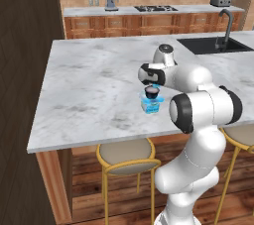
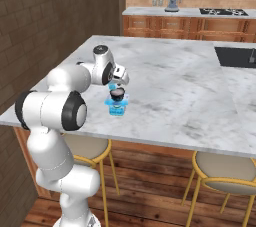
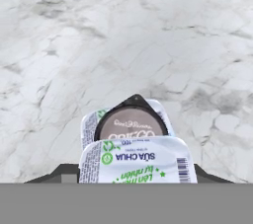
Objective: Stack the yogurt containers by placing the smaller containers on top of the larger containers.
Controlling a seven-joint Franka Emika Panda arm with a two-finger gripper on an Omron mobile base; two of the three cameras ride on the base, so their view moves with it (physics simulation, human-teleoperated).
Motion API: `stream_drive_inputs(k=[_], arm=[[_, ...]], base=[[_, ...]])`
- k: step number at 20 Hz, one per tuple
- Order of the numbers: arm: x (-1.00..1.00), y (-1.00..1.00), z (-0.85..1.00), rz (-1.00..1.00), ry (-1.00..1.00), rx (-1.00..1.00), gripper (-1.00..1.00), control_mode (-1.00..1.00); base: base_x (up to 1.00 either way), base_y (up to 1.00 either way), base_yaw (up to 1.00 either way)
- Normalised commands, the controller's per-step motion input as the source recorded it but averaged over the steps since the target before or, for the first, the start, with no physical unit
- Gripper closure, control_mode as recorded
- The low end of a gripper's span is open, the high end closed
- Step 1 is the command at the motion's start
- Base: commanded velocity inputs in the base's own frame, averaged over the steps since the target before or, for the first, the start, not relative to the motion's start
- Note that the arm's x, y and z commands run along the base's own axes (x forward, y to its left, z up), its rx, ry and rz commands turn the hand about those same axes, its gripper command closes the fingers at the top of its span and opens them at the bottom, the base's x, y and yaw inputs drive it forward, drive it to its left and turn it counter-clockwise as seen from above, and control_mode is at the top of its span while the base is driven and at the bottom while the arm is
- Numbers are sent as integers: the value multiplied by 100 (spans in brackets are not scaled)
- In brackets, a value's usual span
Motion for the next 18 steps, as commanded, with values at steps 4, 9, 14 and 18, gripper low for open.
stream_drive_inputs(k=[4, 9, 14, 18], arm=[[0, 0, -10, 0, 0, 1, 100, -100], [0, 0, -11, 0, 0, 3, 100, -100], [0, 0, 0, 0, 0, 0, 100, -100], [8, -3, -4, 0, -1, 0, 100, -100]], base=[[0, 0, 0], [0, 0, 0], [0, 0, 0], [0, 0, 0]])
